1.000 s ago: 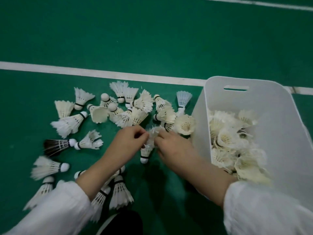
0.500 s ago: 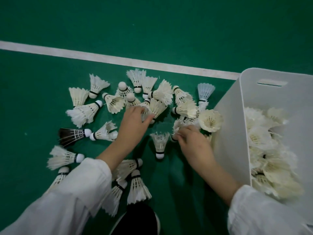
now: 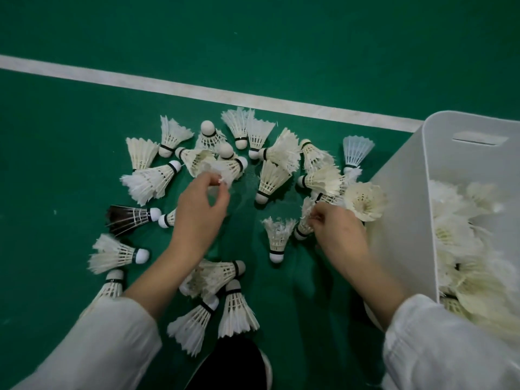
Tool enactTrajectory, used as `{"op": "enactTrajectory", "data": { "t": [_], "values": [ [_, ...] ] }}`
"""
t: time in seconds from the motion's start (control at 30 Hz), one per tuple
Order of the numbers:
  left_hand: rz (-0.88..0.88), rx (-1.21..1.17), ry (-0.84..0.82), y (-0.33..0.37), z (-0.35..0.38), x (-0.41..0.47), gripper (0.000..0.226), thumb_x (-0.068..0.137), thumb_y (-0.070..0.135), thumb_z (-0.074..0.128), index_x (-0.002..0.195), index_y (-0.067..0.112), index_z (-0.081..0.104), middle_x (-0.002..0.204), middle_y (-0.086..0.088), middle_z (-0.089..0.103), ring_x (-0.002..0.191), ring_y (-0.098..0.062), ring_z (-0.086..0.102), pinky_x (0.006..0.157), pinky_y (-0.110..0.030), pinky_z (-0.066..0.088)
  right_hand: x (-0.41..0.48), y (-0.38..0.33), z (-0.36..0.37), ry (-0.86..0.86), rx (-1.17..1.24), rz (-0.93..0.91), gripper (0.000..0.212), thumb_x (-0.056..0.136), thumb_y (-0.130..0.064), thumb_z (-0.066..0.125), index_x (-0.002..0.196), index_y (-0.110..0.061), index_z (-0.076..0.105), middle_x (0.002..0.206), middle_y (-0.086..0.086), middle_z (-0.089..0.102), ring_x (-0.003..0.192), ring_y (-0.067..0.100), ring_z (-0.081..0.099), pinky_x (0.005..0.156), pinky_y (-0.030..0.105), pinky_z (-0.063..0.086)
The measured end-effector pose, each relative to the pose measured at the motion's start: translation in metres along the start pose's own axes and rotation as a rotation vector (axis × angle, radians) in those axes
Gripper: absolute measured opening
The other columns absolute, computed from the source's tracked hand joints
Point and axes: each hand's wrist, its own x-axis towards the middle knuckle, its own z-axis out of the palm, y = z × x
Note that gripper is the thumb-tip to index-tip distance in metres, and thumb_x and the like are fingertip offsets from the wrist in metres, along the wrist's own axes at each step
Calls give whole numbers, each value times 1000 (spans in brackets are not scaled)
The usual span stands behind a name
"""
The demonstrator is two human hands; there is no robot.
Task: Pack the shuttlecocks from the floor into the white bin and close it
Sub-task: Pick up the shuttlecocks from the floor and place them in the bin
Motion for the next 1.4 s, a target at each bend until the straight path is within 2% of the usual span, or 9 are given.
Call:
{"op": "enactTrajectory", "data": {
  "t": [0.07,0.23,0.33,0.47,0.6,0.8,0.97,1.17,1.4],
  "values": [
    [-5,10,-15,4,-14,0,5,95,22,48,95,18,50,98,7,56,63,-14,65,45,-12,42,0,1,0,-8,37,-4,13,86,-12,53,88,-16,64,89,8,70,84,29,63,66,30,41],
    [78,99,-170,1,-25,3,9,94,20,48,89,14,47,93,6,58,67,4,64,46,-19,42,0,-2,-4,-3,106,-50,15,87,-7,51,88,-7,66,85,12,69,82,30,62,71,31,45],
    [90,33,-259,1,-17,2,11,94,17,49,84,15,44,80,3,60,78,-5,68,49,-17,43,3,-4,-8,28,194,-56,17,88,-6,49,87,-2,65,81,17,68,77,33,62,72,39,49],
    [149,60,-211,-1,-2,4,7,95,17,45,88,16,44,76,-9,62,72,-25,61,62,-41,47,5,-1,-4,-19,173,-24,17,89,-6,48,88,-2,65,82,17,68,79,32,60,69,35,44],
    [169,67,-166,4,8,17,14,98,22,38,105,19,50,64,-3,54,48,-8,40,47,-28,31,5,-2,-5,-33,182,-14,19,89,-7,49,92,-3,67,89,16,69,84,31,59,73,33,45],
    [411,670,-405,41,39,61,44,99,40,30,142,38,22,59,4,45,51,-16,45,47,-29,39,1,-10,-16,6,260,-76,14,88,-4,51,90,-4,64,89,13,66,86,27,59,72,31,41],
    [461,952,-401,44,60,80,24,95,15,46,118,21,47,66,3,49,60,-20,50,51,-28,44,-2,-10,-25,50,291,-102,10,86,-9,55,89,-10,64,94,7,63,88,22,57,73,30,41],
    [339,612,-234,45,29,58,21,90,37,55,95,21,68,87,2,67,70,-13,51,53,-23,33,-10,-3,-43,142,336,-104,15,89,-24,57,94,-14,67,93,-5,50,83,12,49,72,24,34],
    [251,269,-157,74,-14,18,19,81,41,62,84,24,72,80,7,69,70,-12,62,63,-33,50,-38,6,-109,134,292,-260,18,89,-30,59,97,-17,69,89,-7,56,79,6,53,71,16,41]
  ]
}}
